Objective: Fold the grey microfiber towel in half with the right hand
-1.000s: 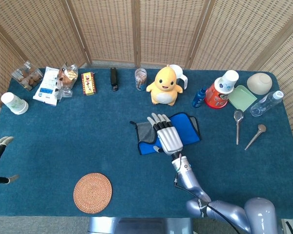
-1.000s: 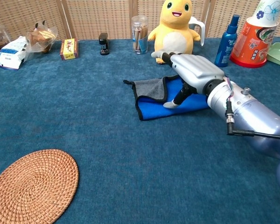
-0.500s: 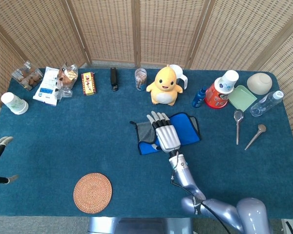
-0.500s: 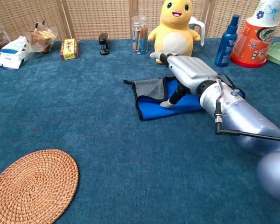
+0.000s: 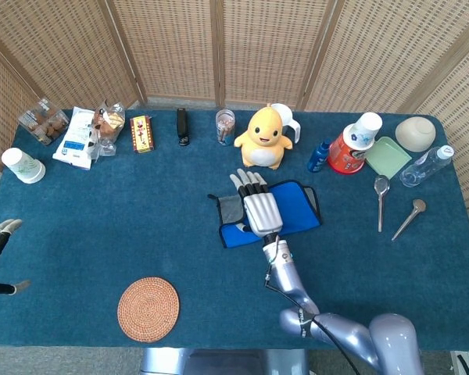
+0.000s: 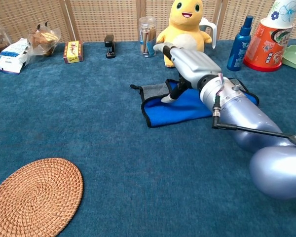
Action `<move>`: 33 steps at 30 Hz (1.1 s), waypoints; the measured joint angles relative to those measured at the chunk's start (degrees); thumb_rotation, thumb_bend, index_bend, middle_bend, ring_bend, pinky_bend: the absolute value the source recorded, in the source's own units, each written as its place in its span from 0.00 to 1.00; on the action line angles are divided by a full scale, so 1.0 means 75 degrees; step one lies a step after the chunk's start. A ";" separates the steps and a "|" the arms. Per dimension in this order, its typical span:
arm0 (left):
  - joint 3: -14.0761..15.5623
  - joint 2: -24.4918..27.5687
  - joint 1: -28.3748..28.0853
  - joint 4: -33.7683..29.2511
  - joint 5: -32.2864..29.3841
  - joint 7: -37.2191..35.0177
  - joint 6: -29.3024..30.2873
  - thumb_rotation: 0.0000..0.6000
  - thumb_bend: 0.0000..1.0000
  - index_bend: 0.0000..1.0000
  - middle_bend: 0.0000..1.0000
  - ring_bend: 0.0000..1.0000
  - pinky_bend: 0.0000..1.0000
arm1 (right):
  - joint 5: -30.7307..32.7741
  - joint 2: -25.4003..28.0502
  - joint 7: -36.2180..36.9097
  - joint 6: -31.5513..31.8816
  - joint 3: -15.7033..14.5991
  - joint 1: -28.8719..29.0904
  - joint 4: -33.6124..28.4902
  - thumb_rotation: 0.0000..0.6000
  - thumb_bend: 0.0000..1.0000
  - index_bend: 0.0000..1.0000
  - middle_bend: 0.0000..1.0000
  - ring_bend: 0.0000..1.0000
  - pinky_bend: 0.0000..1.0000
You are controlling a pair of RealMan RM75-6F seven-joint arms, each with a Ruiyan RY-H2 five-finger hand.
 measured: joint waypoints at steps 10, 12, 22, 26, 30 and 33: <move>-0.0002 0.0003 -0.0001 0.0011 -0.0009 -0.0011 0.0001 1.00 0.10 0.00 0.00 0.00 0.00 | 0.0064 -0.0348 -0.0095 -0.0012 0.0215 0.0357 0.0297 1.00 0.00 0.00 0.00 0.00 0.13; -0.0001 0.0006 -0.0001 0.0014 -0.0006 -0.0021 -0.0004 1.00 0.10 0.00 0.00 0.00 0.00 | 0.0087 -0.0400 -0.0128 -0.0016 0.0281 0.0438 0.0385 1.00 0.00 0.00 0.00 0.00 0.13; -0.0002 0.0024 0.0000 0.0035 0.0026 -0.0083 -0.0016 1.00 0.10 0.00 0.00 0.00 0.00 | 0.0271 -0.0730 -0.0187 -0.0041 0.0526 0.0727 0.0948 1.00 0.00 0.00 0.00 0.00 0.13; -0.0001 0.0024 -0.0011 0.0046 0.0009 -0.0083 -0.0044 1.00 0.10 0.00 0.00 0.00 0.00 | 0.0296 -0.0858 -0.0186 -0.0006 0.0585 0.0834 0.1134 1.00 0.00 0.00 0.00 0.00 0.13; -0.0002 0.0028 -0.0013 0.0048 0.0008 -0.0090 -0.0049 1.00 0.10 0.00 0.00 0.00 0.00 | 0.0344 -0.0968 -0.0242 0.0015 0.0645 0.0939 0.1219 1.00 0.00 0.00 0.00 0.00 0.13; -0.0001 0.0031 -0.0011 0.0053 0.0009 -0.0101 -0.0050 1.00 0.10 0.00 0.00 0.00 0.00 | 0.0327 -0.0969 -0.0231 0.0044 0.0627 0.0944 0.1197 1.00 0.00 0.00 0.00 0.00 0.13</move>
